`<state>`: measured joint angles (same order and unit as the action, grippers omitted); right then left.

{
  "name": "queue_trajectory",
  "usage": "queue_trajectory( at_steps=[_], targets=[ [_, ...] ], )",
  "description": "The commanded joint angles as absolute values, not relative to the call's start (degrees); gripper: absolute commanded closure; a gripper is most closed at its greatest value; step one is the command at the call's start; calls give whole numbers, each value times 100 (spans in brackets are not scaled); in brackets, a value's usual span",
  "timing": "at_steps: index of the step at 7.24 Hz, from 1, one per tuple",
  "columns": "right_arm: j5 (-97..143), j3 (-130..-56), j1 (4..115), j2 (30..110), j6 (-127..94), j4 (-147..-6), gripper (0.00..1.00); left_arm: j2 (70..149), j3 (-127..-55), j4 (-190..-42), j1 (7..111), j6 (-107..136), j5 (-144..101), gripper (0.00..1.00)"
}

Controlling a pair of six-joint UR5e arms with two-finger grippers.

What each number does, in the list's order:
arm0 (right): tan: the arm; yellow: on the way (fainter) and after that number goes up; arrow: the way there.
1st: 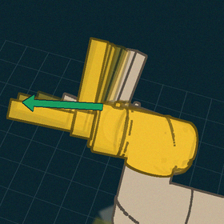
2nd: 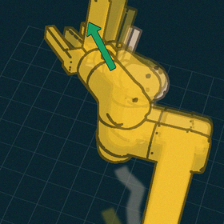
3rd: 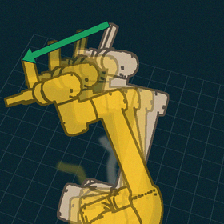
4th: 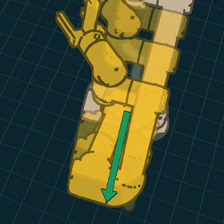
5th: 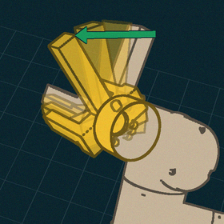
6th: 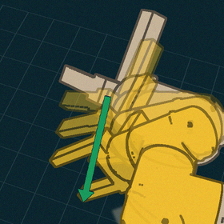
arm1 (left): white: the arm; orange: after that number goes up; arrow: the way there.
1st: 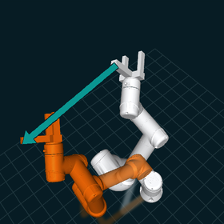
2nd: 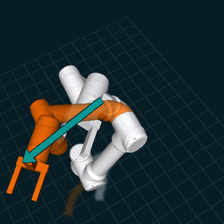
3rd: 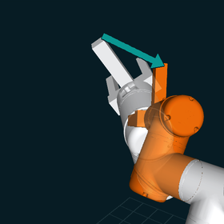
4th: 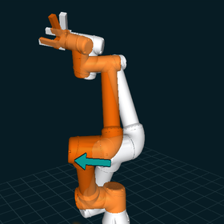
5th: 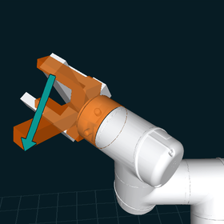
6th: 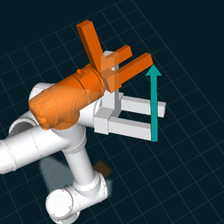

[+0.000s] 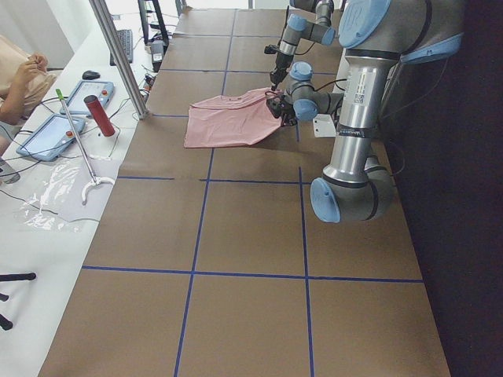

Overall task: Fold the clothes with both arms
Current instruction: 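Lift the near edge with both grippers and fold it over toward the far edge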

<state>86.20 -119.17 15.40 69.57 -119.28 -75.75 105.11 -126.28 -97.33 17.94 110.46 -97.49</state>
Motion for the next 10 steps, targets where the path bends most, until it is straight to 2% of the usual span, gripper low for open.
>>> queue_trajectory(
  at_steps=[1,3,6,8,10],
  targets=[
    [8718,-12341,1947,6832,-11909,-8134,100,10895,-13123,-9255,2281,10978,-9984,100],
    [9393,-10731,3045,5595,-11709,-8200,100,11913,-11627,-9316,2986,10638,-9949,100],
    [9896,-8971,3778,4434,-11505,-7965,100,12215,-10482,-9911,3795,9566,-9949,100],
    [9949,-8151,3989,4202,-11505,-7306,100,12401,-9793,-10308,4042,9230,-9810,100],
    [9975,-7884,4008,4087,-11496,-7277,100,12419,-9694,-10336,4034,9167,-9729,100]
  ],
)
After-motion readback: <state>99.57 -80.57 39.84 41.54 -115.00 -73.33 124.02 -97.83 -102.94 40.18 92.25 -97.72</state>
